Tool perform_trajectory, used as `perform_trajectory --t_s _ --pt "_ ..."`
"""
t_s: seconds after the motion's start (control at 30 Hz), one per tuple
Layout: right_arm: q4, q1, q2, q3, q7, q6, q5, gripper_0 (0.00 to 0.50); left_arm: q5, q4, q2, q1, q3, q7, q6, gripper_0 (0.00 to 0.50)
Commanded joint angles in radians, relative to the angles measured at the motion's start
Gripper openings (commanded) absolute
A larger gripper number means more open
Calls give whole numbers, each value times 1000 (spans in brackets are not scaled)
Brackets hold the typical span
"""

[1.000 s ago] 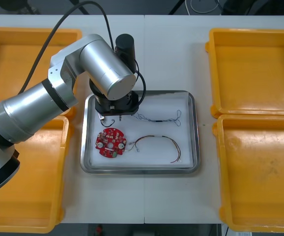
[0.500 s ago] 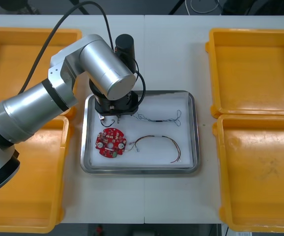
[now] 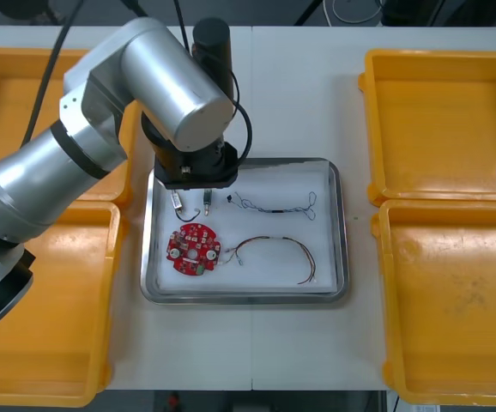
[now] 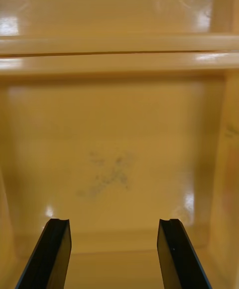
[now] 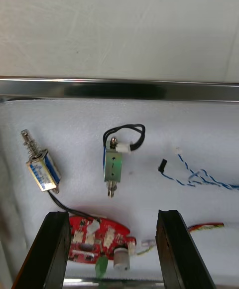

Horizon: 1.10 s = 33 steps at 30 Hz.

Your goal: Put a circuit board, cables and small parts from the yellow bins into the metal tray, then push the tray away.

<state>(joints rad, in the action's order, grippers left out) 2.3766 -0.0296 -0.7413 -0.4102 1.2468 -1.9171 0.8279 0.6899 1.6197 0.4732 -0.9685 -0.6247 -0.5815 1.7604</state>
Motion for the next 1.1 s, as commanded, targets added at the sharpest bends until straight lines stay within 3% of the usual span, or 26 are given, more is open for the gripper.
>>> perform_trajectory --t_s 0.03,0.27,0.57,0.73,0.93,1.1 --pt "10 -84 -3 74 34 -3 43 500 62 118 65 -21 117 -104 93 500" --pt "13 -191 -10 188 39 -3 70 500 137 238 168 68 313 -221 159 500" --pt "13 -359 -10 412 37 -3 82 500 160 342 300 217 496 -388 159 500" --pt "13 -489 -1 584 40 -3 88 500 169 384 366 341 599 -477 159 500" --pt "13 -584 46 722 54 -3 63 500 171 422 409 439 685 -548 159 500" --pt "13 -667 134 929 146 -3 -44 500 184 456 415 557 813 -636 159 500"
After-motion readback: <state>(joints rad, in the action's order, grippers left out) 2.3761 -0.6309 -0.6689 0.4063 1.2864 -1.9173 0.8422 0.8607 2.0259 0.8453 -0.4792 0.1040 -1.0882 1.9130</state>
